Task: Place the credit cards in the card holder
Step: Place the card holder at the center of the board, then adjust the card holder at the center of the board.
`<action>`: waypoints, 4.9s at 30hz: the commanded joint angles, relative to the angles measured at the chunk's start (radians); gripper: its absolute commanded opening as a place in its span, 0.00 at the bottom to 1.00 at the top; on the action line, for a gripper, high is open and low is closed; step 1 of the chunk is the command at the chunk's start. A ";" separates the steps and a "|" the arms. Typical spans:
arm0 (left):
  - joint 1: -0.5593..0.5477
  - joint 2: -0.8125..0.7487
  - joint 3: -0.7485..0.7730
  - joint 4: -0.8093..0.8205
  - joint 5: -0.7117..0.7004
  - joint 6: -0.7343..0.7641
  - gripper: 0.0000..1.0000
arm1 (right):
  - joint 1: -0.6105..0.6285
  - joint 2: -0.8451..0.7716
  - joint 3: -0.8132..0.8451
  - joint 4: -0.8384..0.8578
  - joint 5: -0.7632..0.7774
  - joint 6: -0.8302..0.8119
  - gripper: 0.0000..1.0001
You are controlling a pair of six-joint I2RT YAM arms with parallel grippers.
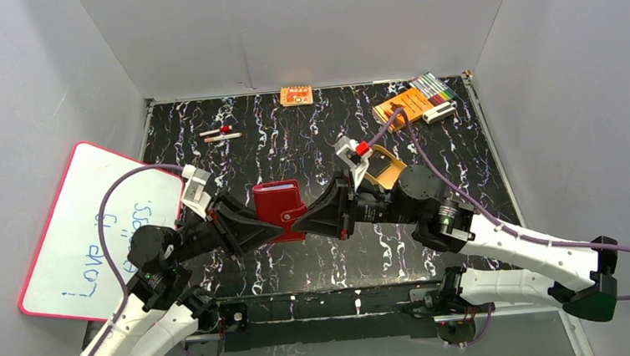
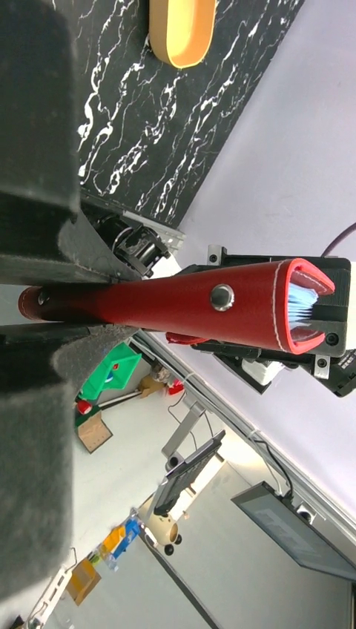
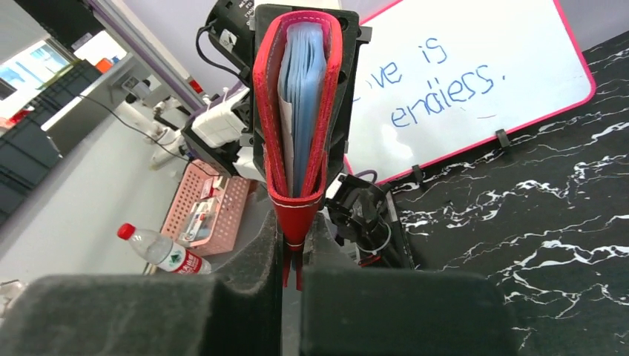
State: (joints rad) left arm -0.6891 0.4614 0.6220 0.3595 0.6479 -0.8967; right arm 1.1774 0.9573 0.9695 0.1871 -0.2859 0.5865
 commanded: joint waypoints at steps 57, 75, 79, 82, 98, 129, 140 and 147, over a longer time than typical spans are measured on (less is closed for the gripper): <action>-0.003 0.059 0.017 -0.635 -0.768 0.549 0.93 | -0.424 0.444 -0.392 0.206 -0.043 0.372 0.00; -0.003 0.068 0.013 -0.628 -0.765 0.552 0.93 | -0.415 0.662 -0.324 0.327 -0.043 0.435 0.00; -0.003 0.062 0.012 -0.630 -0.768 0.552 0.93 | -0.417 0.680 -0.325 0.330 -0.047 0.434 0.00; -0.003 0.060 0.011 -0.628 -0.768 0.552 0.93 | -0.418 0.681 -0.339 0.333 -0.043 0.431 0.00; -0.003 0.066 0.011 -0.630 -0.774 0.552 0.93 | -0.433 0.669 -0.345 0.284 -0.044 0.400 0.37; -0.003 0.094 0.010 -0.627 -0.772 0.554 0.93 | -0.455 0.499 -0.375 0.089 0.129 0.251 0.43; -0.003 0.102 0.010 -0.627 -0.772 0.553 0.93 | -0.454 0.561 -0.262 0.077 0.102 0.193 0.33; -0.002 0.105 0.011 -0.629 -0.766 0.553 0.93 | -0.451 0.654 -0.210 0.077 0.053 0.198 0.26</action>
State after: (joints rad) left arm -0.6895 0.5663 0.6323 -0.2905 -0.1223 -0.3584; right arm 0.7261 1.5734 0.7197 0.2413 -0.1982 0.8001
